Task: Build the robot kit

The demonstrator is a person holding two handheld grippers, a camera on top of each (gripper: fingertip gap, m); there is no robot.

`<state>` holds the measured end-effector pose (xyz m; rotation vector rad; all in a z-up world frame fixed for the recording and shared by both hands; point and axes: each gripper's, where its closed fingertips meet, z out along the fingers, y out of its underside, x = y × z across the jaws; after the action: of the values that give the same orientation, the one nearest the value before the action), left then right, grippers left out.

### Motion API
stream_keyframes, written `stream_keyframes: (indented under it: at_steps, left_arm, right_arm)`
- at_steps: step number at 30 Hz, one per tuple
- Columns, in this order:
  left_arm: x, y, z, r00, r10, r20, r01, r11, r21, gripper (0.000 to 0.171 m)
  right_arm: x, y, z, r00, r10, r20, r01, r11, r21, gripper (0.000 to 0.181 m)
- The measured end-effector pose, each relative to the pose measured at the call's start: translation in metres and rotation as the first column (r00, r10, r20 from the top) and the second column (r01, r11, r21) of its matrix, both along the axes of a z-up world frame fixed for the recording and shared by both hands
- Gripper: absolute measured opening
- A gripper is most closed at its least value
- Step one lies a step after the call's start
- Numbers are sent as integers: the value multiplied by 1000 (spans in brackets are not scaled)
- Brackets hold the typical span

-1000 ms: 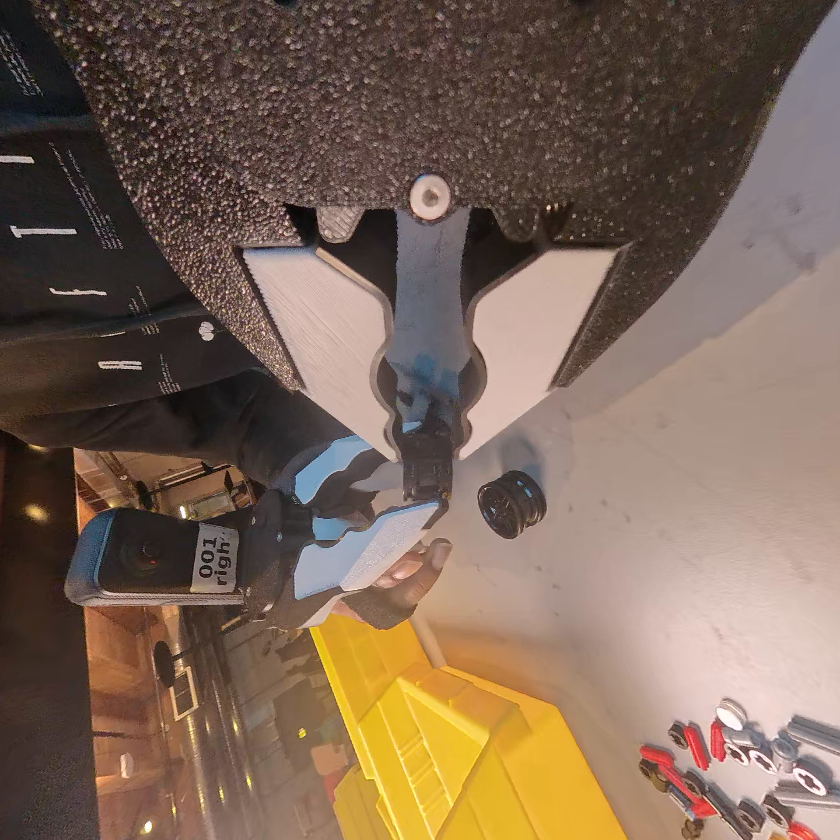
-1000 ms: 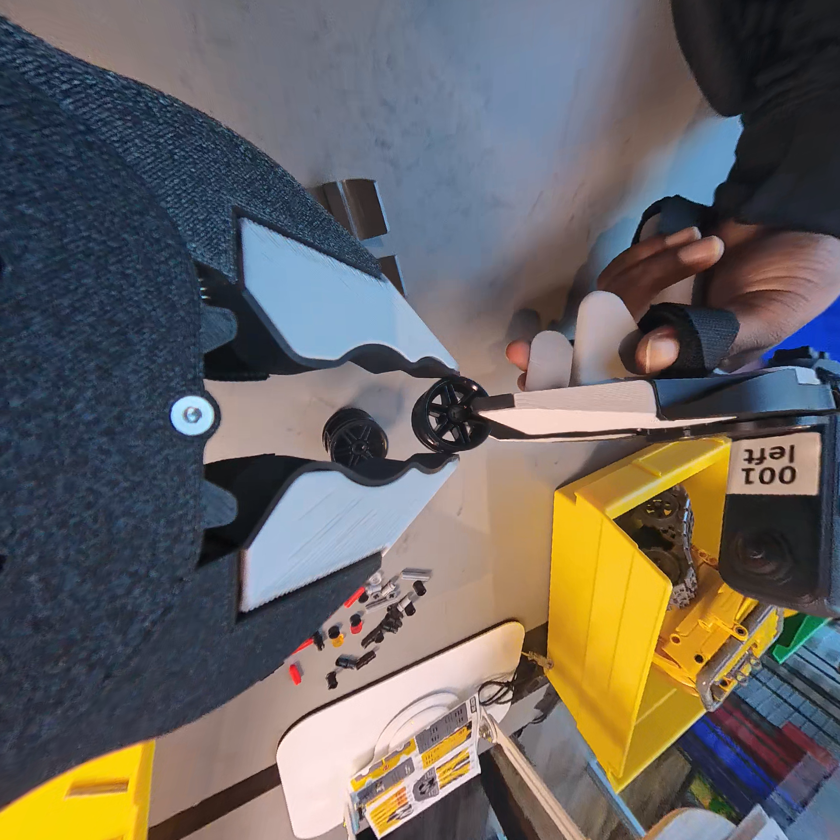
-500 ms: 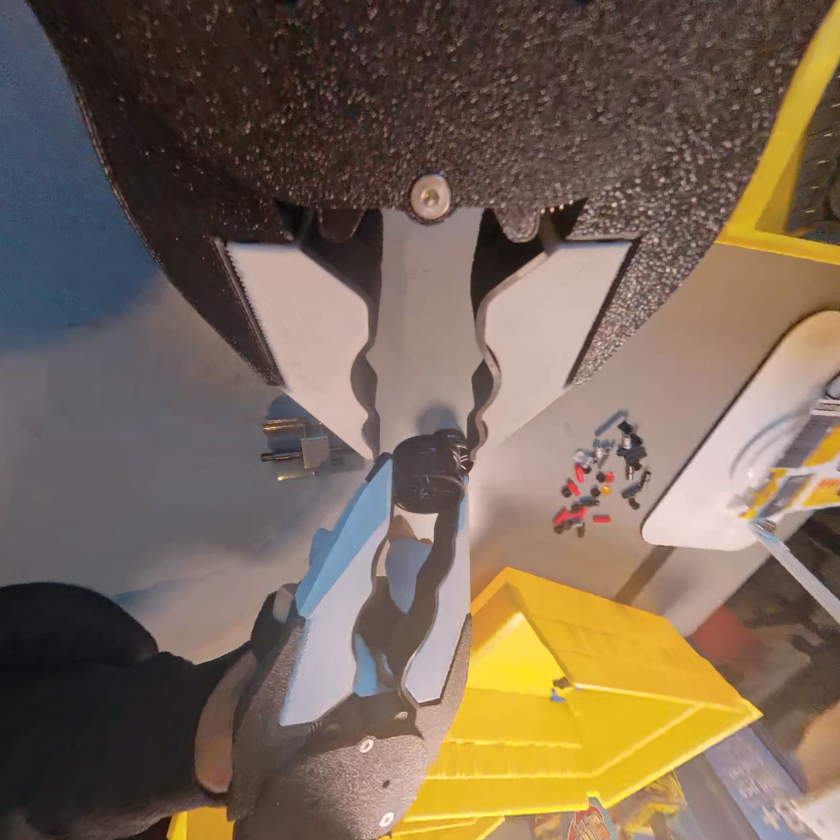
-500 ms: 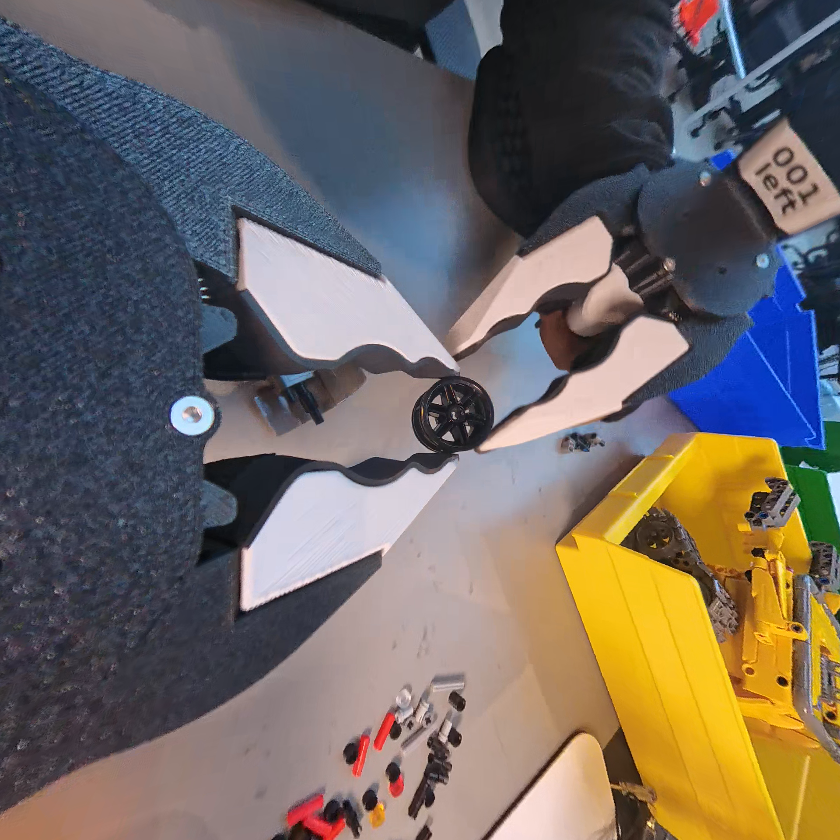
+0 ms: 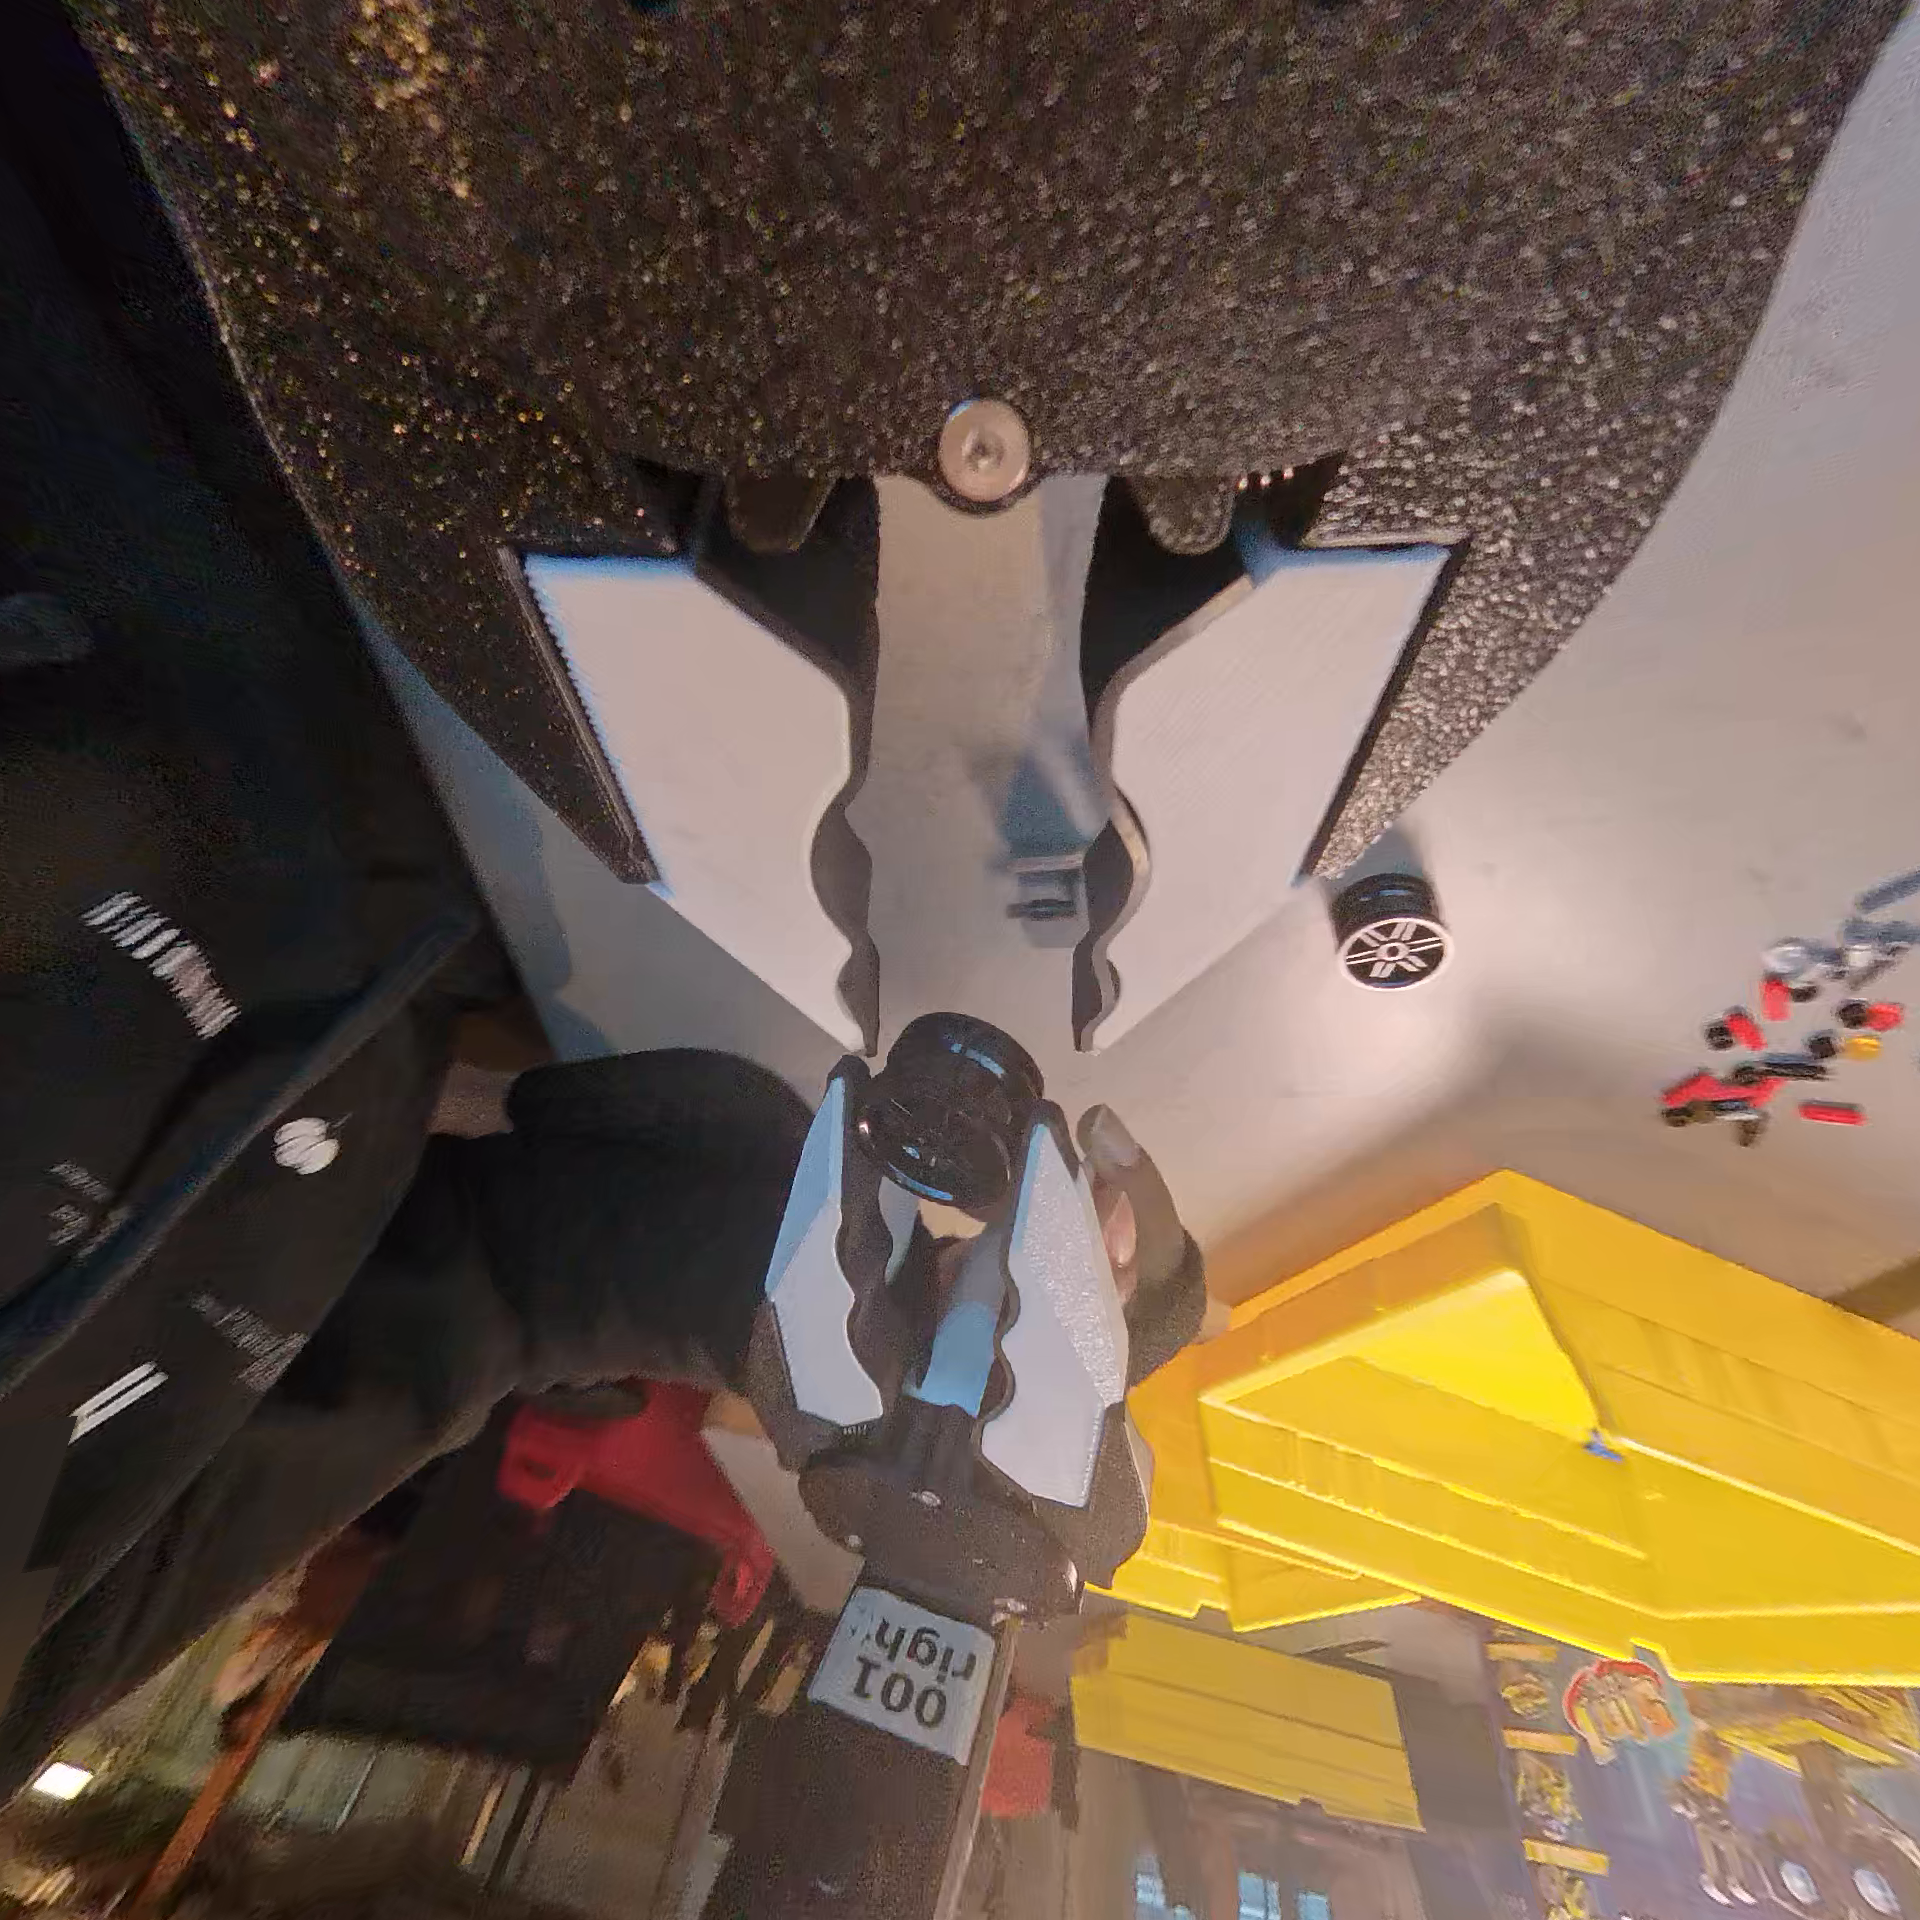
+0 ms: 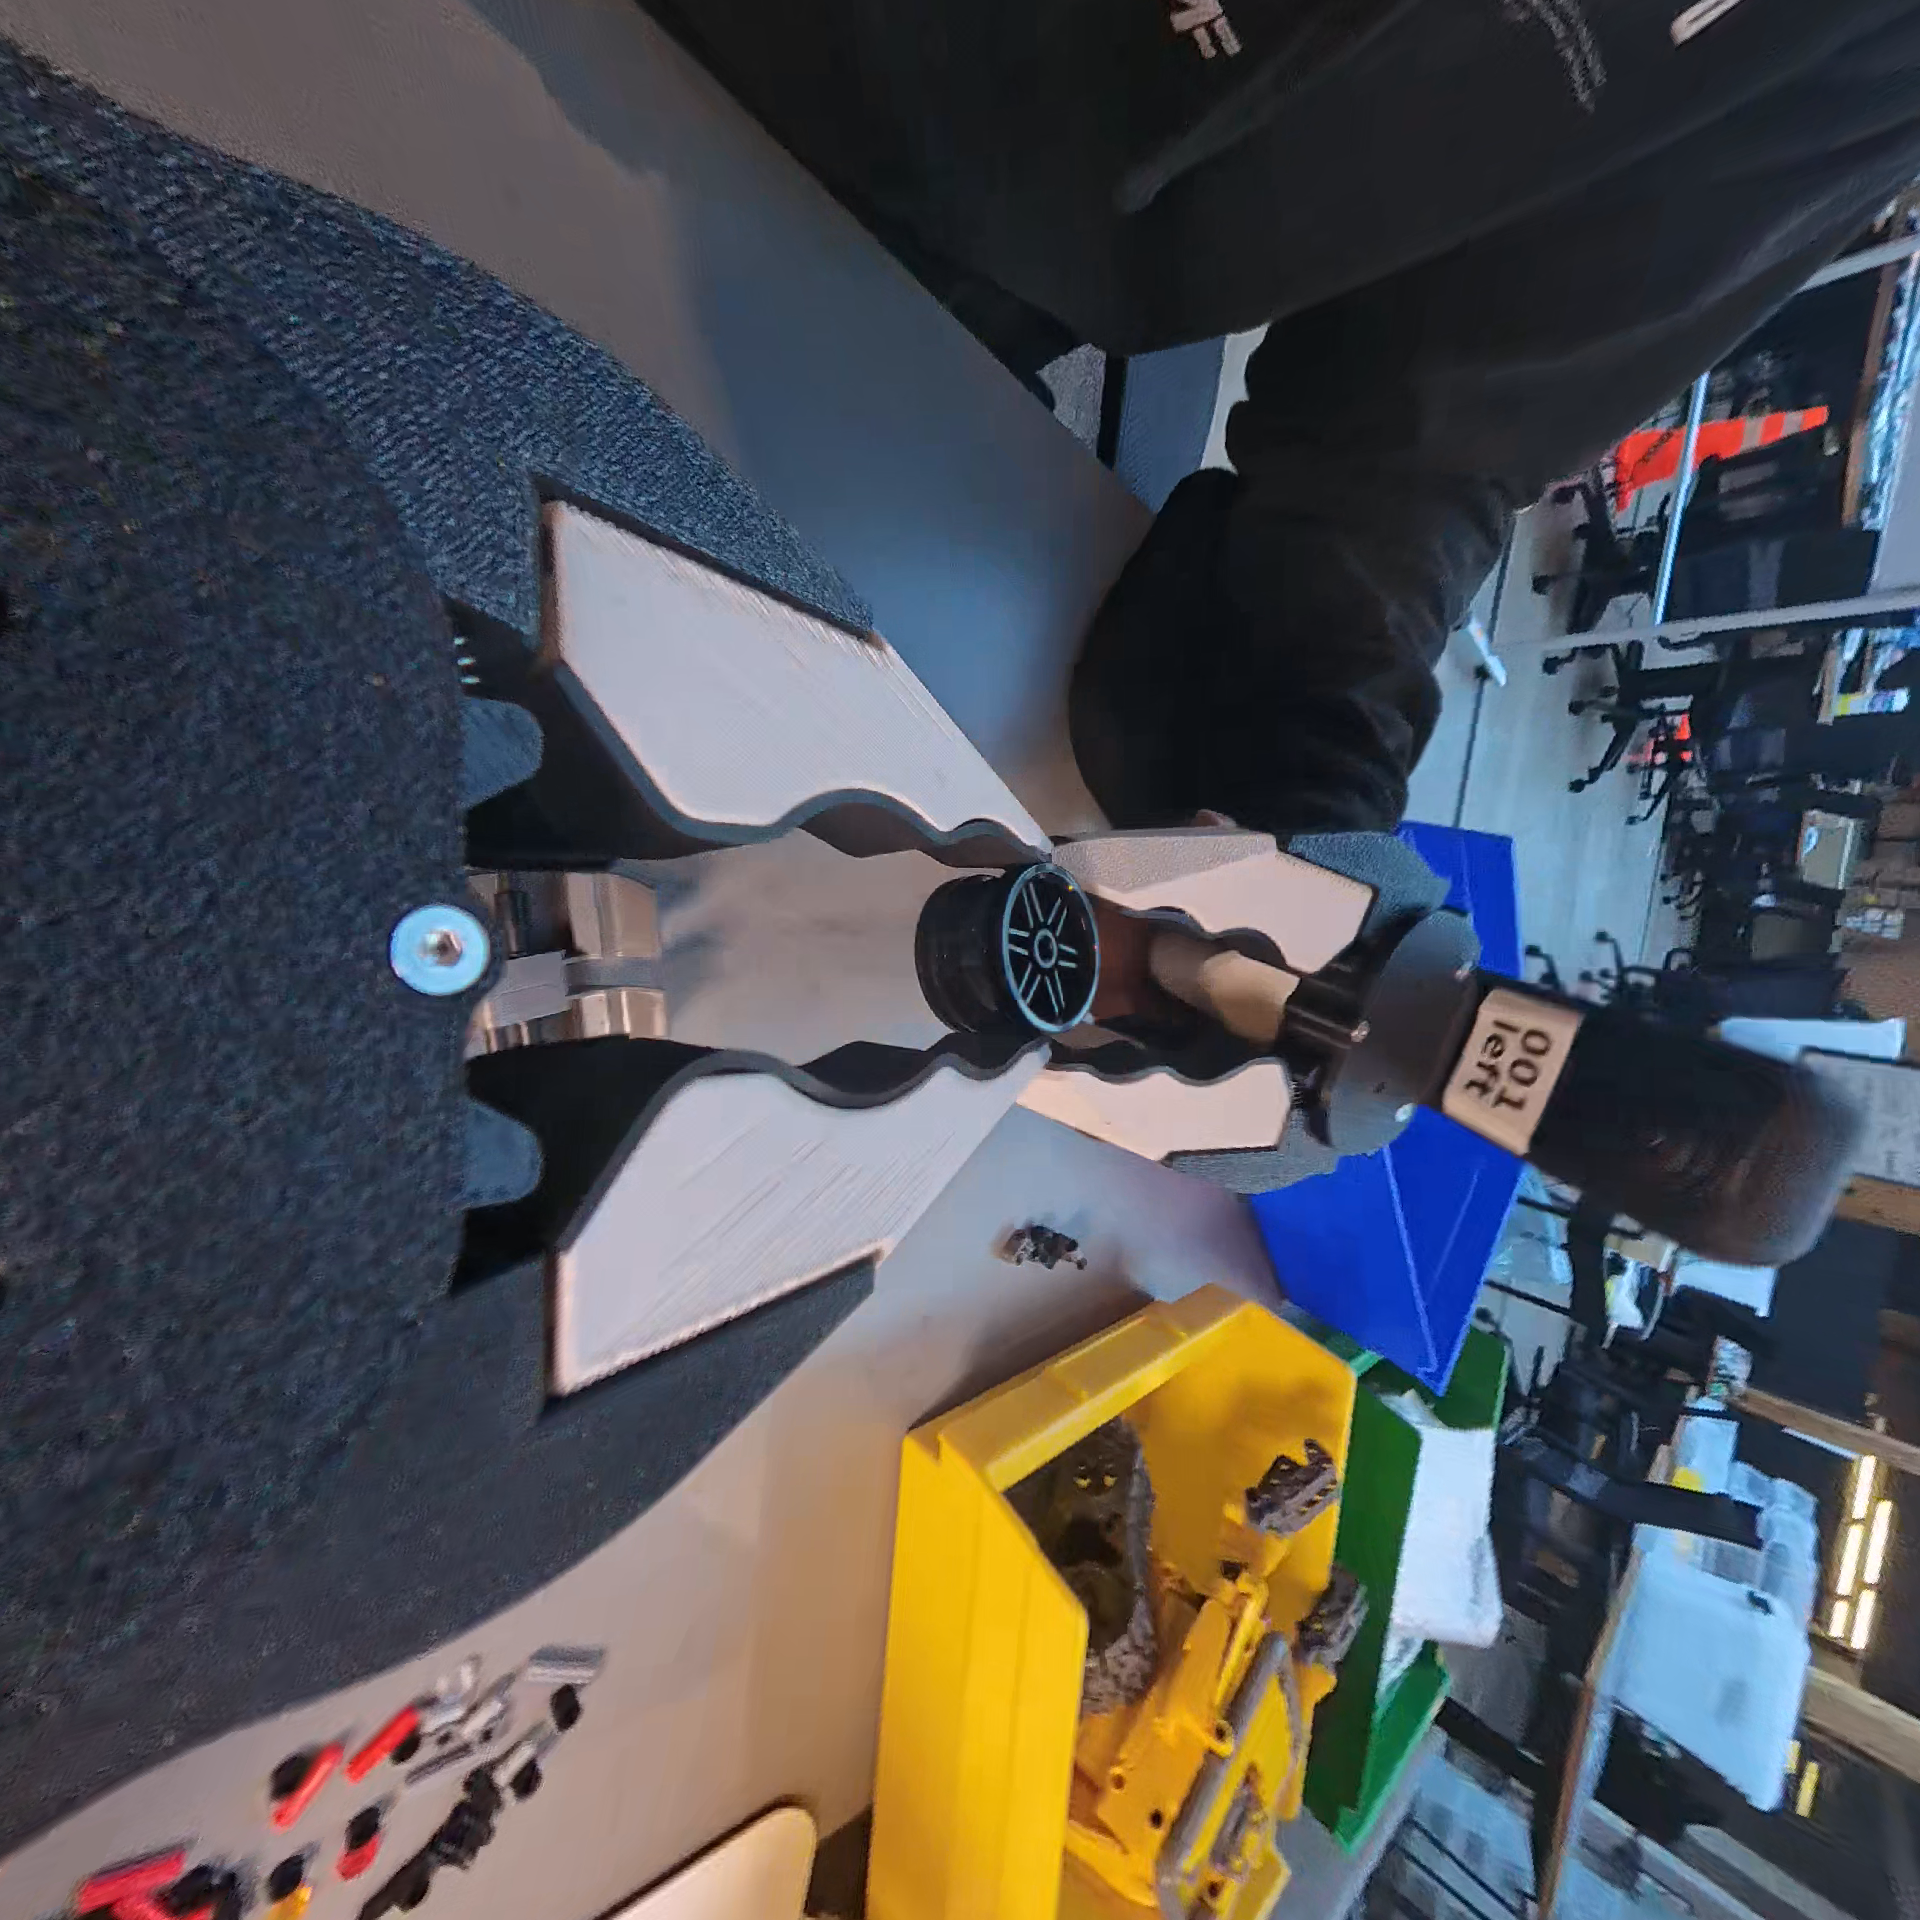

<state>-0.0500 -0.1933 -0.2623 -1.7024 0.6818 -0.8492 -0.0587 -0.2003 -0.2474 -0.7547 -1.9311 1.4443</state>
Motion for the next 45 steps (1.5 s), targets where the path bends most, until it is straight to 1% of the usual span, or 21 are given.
stream_keyframes:
  at_steps: [5, 7, 8, 10, 14, 17, 21, 22, 23, 24, 25, 26, 27, 28, 29, 31, 32, 36, 39, 41, 45]
  left_arm:
    - [17, -30, 16, 979, -119, 165, 121, 993, -3, 30]
    - [25, -44, 25, 946, -199, 254, 208, 978, -7, 31]
    - [28, -51, 31, 918, -242, 315, 258, 966, -7, 40]
    - [29, -55, 37, 887, -251, 387, 283, 959, -27, 40]
    - [27, -50, 38, 889, -160, 428, 213, 974, -79, 29]
    - [18, -48, 33, 918, -41, 395, 100, 986, -131, 24]
    - [-32, -53, 31, 953, 256, 162, -233, 961, -149, 21]
    - [-60, -58, 33, 926, 372, 62, -361, 923, -135, 20]
    - [-97, -67, 33, 861, 501, -82, -508, 855, -107, 20]
    - [-142, -81, 30, 743, 618, -257, -650, 758, -55, 20]
    - [-190, -102, 27, 581, 692, -429, -765, 644, 2, 20]
    - [-234, -127, 21, 420, 702, -575, -844, 535, 36, 20]
    - [-268, -153, 9, 315, 646, -695, -890, 455, 19, 21]
    - [-294, -176, -6, 258, 565, -784, -921, 390, -22, 21]
    - [-316, -195, -22, 220, 484, -847, -941, 334, -54, 21]
    - [-345, -230, -56, 200, 275, -940, -962, 238, -135, 21]
    - [-359, -239, -65, 156, 194, -969, -968, 224, -111, 21]
    - [-378, -257, -91, 148, -9, -989, -971, 187, -147, 22]
    - [-385, -255, -89, 131, -16, -991, -973, 189, -132, 21]
    - [-390, -249, -73, 95, 40, -995, -977, 195, -85, 27]
    - [-401, -227, -17, -52, 254, -966, -970, 217, 110, 33]
  right_arm:
    - [13, -28, 17, 991, 101, -85, -99, 995, 35, 32]
    - [19, -39, 22, 984, 150, -95, -148, 989, 30, 32]
    - [20, -42, 22, 982, 163, -92, -160, 986, 44, 31]
    - [22, -47, 25, 980, 170, -109, -164, 985, 61, 31]
    - [19, -47, 23, 984, 128, -125, -106, 979, 172, 31]
    - [11, -43, 17, 989, 72, -126, -41, 971, 236, 33]
    - [8, -24, 21, 996, -16, -92, 32, 984, 178, 50]
    - [10, -14, 22, 995, -52, -86, 66, 985, 160, 51]
    - [13, -1, 20, 993, -96, -72, 105, 984, 144, 52]
    - [17, 13, 16, 988, -144, -52, 150, 980, 130, 53]
    - [21, 26, 10, 981, -192, -31, 194, 974, 117, 53]
    - [25, 40, 3, 970, -245, -6, 244, 964, 103, 52]
    - [29, 54, -5, 955, -296, 25, 292, 952, 90, 52]
    - [31, 65, -13, 939, -339, 49, 335, 939, 78, 53]
    - [32, 76, -20, 921, -383, 69, 378, 923, 67, 52]
    - [32, 91, -35, 894, -433, 113, 429, 901, 63, 51]
    - [33, 96, -41, 884, -448, 131, 443, 894, 69, 52]
    - [34, 106, -51, 862, -485, 146, 472, 874, 114, 52]
    - [34, 109, -52, 858, -494, 143, 482, 869, 110, 52]
    - [35, 110, -52, 859, -494, 138, 483, 869, 104, 53]
    - [34, 113, -54, 855, -499, 142, 491, 867, 89, 54]
